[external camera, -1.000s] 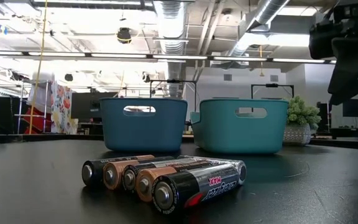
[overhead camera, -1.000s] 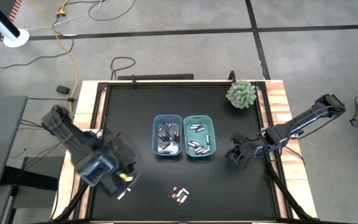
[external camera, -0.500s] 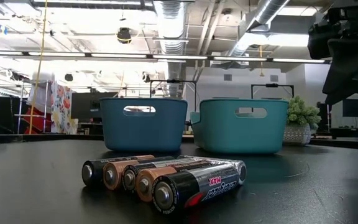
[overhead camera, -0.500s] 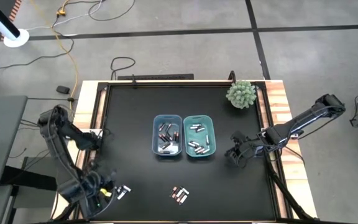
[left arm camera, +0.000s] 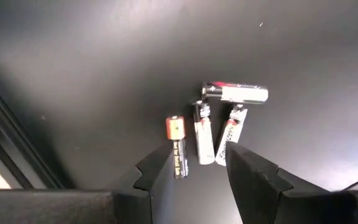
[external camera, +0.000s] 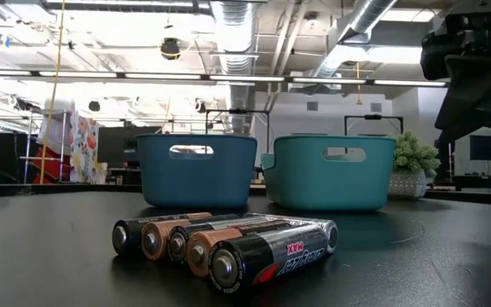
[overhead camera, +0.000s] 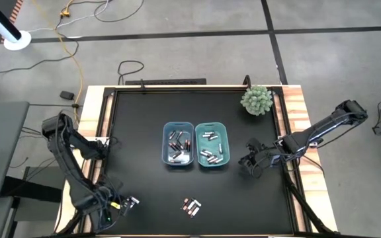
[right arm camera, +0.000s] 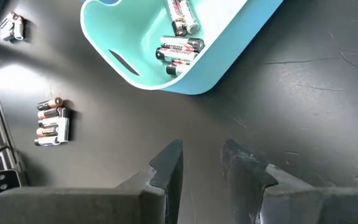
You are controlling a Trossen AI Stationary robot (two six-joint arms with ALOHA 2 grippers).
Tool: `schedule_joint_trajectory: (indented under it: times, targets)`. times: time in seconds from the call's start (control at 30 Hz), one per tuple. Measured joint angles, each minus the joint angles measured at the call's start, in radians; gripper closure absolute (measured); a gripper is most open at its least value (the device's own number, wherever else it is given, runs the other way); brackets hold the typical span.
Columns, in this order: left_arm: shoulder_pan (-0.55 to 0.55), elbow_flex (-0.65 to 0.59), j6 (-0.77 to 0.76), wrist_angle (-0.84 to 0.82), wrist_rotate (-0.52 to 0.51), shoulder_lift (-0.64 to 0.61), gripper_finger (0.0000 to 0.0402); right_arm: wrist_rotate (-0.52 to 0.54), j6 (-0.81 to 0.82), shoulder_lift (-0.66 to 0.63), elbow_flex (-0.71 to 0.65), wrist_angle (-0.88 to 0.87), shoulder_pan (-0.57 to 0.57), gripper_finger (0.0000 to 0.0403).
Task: Sort batteries
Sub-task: Put the black battery into the blue bin
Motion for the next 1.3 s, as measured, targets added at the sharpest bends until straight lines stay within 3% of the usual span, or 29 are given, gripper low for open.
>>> schedule_joint_trajectory:
  times: [0.2, 0.67, 1.3]
  targets:
    - [0.009, -0.064, 0.005, 0.074, 0.040, 0.001, 0.0262, 0.000, -0.001, 0.000, 0.000, -0.007, 0.000, 0.0276]
    - [0.009, -0.073, 0.094, 0.096, 0.068, 0.057, 0.0262, 0.000, -0.027, 0.000, 0.000, -0.019, 0.000, 0.0276]
    - [0.008, -0.169, 0.053, 0.213, 0.095, 0.060, 0.0262, 0.000, -0.027, 0.000, 0.000, -0.016, 0.000, 0.0276]
